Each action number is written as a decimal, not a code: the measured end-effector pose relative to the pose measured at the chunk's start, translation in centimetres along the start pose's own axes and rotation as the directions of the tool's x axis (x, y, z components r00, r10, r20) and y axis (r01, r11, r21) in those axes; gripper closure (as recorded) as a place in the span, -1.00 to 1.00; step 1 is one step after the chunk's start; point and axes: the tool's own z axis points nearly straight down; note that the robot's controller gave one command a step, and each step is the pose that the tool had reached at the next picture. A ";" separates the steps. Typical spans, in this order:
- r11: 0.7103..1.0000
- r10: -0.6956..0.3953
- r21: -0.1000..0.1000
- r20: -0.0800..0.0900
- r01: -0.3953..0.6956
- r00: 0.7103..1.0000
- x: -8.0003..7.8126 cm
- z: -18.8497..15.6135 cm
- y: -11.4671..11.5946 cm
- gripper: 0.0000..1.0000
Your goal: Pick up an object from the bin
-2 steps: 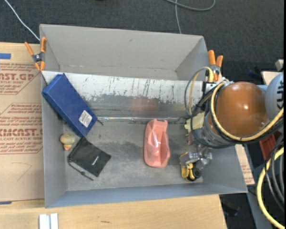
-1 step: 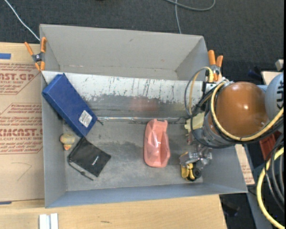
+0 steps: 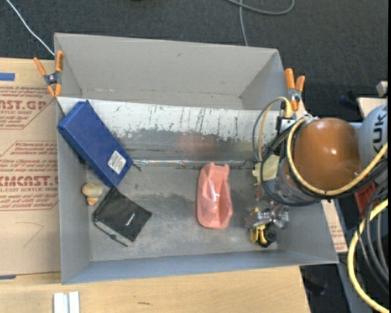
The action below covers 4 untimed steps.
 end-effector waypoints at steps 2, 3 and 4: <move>1.000 0.025 -0.004 0.002 -0.025 1.000 0.3 -9.2 -1.0 1.00; 1.000 0.031 0.006 0.000 -0.031 1.000 1.5 -5.0 -1.1 1.00; 1.000 -0.025 -0.005 0.010 0.025 1.000 1.8 -1.1 -1.0 1.00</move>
Offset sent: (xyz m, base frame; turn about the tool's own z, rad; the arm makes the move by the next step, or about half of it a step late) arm 0.0149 -0.0155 0.1881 0.0434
